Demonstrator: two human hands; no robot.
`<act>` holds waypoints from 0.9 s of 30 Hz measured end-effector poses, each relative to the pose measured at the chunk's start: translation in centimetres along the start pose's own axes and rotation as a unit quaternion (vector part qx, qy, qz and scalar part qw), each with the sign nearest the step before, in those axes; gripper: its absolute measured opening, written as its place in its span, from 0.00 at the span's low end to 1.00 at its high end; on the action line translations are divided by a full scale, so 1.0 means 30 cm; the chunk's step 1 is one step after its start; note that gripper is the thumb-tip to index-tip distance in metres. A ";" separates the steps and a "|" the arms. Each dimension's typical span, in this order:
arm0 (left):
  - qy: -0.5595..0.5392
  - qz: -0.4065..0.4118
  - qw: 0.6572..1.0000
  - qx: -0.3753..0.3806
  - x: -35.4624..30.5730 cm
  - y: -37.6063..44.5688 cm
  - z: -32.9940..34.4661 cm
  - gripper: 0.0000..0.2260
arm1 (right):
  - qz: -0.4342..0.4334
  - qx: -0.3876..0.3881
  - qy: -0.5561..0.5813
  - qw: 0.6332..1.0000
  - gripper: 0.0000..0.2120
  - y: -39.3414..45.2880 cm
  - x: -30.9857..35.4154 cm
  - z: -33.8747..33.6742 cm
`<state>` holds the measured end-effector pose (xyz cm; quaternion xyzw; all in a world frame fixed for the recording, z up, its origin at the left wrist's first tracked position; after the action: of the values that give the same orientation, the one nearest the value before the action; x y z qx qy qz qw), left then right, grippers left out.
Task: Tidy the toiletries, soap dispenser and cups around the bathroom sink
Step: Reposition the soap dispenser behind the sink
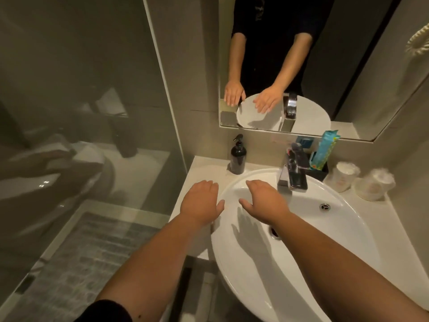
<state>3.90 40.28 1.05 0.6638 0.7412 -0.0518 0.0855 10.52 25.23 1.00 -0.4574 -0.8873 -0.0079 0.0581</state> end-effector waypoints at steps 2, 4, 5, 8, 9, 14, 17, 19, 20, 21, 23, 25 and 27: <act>0.022 0.028 0.999 0.011 0.025 0.050 0.010 0.24 | 0.005 -0.008 -0.010 1.000 0.32 0.055 0.014 0.003; 0.024 0.034 0.999 0.020 0.051 0.099 0.024 0.24 | 0.007 -0.014 -0.021 1.000 0.30 0.104 0.023 0.007; 0.021 0.035 0.999 0.023 0.063 0.122 0.033 0.25 | 0.010 -0.014 -0.025 1.000 0.30 0.125 0.023 0.010; 0.016 0.045 0.998 0.028 0.075 0.186 0.057 0.24 | 0.020 -0.012 -0.033 0.999 0.27 0.185 0.013 0.027; 0.015 0.047 0.998 0.026 0.077 0.210 0.061 0.24 | 0.024 -0.010 -0.035 0.999 0.26 0.206 0.007 0.033; 0.001 0.038 0.999 0.027 0.090 0.334 0.108 0.23 | 0.055 -0.008 -0.018 0.998 0.25 0.317 -0.042 0.067; -0.012 0.040 0.999 0.029 0.094 0.414 0.145 0.24 | 0.071 -0.013 -0.001 0.997 0.26 0.394 -0.066 0.078; -0.020 0.042 0.999 0.020 0.100 0.467 0.163 0.24 | 0.077 -0.018 0.002 0.997 0.26 0.444 -0.078 0.087; -0.024 0.040 0.999 0.016 0.103 0.492 0.172 0.24 | 0.083 -0.018 0.005 0.996 0.27 0.464 -0.084 0.094; -0.028 0.038 0.999 0.010 0.107 0.513 0.179 0.24 | 0.090 -0.019 0.010 0.996 0.28 0.481 -0.092 0.101; -0.037 0.035 0.999 -0.001 0.113 0.552 0.190 0.24 | 0.107 -0.030 0.024 0.993 0.28 0.505 -0.111 0.112; -0.048 0.030 0.998 -0.009 0.119 0.583 0.197 0.23 | 0.121 -0.041 0.032 0.991 0.27 0.521 -0.127 0.121; -0.061 0.023 0.998 -0.014 0.127 0.613 0.201 0.23 | 0.130 -0.049 0.034 0.990 0.26 0.536 -0.139 0.130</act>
<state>22.10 44.93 -4.94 0.6750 0.7199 -0.0797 0.1408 25.61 31.47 -3.95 -0.5710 -0.8161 -0.0592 0.0661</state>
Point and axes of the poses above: each hand's wrist, its own y-axis towards the middle knuckle, its own z-axis out of the palm, x = y × z, the point moved 8 cm from there along y, towards the middle knuckle, and after that the axes turned 9 degrees about -y, right-handed, at the moved point
